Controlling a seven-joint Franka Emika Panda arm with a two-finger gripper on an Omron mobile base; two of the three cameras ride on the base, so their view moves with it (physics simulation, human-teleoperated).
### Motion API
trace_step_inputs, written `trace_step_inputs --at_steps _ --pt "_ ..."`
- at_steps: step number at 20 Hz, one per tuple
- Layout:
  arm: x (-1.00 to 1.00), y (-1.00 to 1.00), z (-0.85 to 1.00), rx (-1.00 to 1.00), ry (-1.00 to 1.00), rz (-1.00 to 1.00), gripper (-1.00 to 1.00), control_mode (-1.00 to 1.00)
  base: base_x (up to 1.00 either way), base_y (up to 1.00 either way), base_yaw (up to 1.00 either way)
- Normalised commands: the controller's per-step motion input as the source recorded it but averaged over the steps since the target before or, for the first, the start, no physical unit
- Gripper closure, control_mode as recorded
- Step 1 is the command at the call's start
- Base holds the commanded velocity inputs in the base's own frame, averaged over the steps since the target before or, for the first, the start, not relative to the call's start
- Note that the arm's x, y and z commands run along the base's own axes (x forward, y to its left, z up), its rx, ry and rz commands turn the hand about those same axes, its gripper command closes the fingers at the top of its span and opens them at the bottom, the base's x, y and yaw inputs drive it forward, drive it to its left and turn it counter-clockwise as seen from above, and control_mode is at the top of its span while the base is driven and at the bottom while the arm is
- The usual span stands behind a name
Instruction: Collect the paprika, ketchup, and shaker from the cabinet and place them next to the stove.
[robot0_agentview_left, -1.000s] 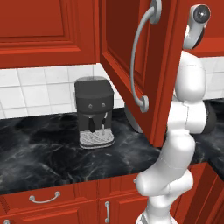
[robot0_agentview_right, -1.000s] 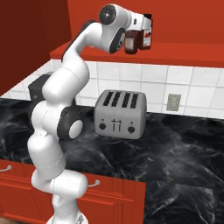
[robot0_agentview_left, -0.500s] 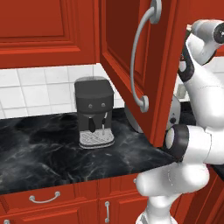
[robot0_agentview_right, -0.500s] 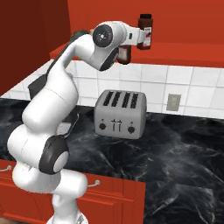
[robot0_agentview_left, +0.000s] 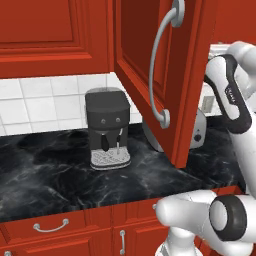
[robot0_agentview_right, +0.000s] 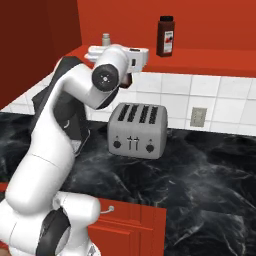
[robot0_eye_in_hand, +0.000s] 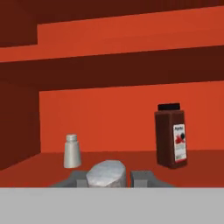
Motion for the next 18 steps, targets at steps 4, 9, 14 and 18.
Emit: trace_step_inputs --at_steps 4,9,14,18 --pt "-1.00 0.25 -0.01 -0.05 -0.01 0.23 1.00 -1.00 0.00 0.00 0.00" --pt "-1.00 0.06 -0.01 -0.04 -0.01 0.21 1.00 -1.00 0.00 0.00 0.00" --pt "-1.00 0.05 -0.04 -0.04 -0.01 0.21 1.00 -1.00 0.00 0.00 0.00" --pt "-0.85 0.37 -0.29 -0.05 0.00 0.20 1.00 -1.00 0.00 0.00 0.00"
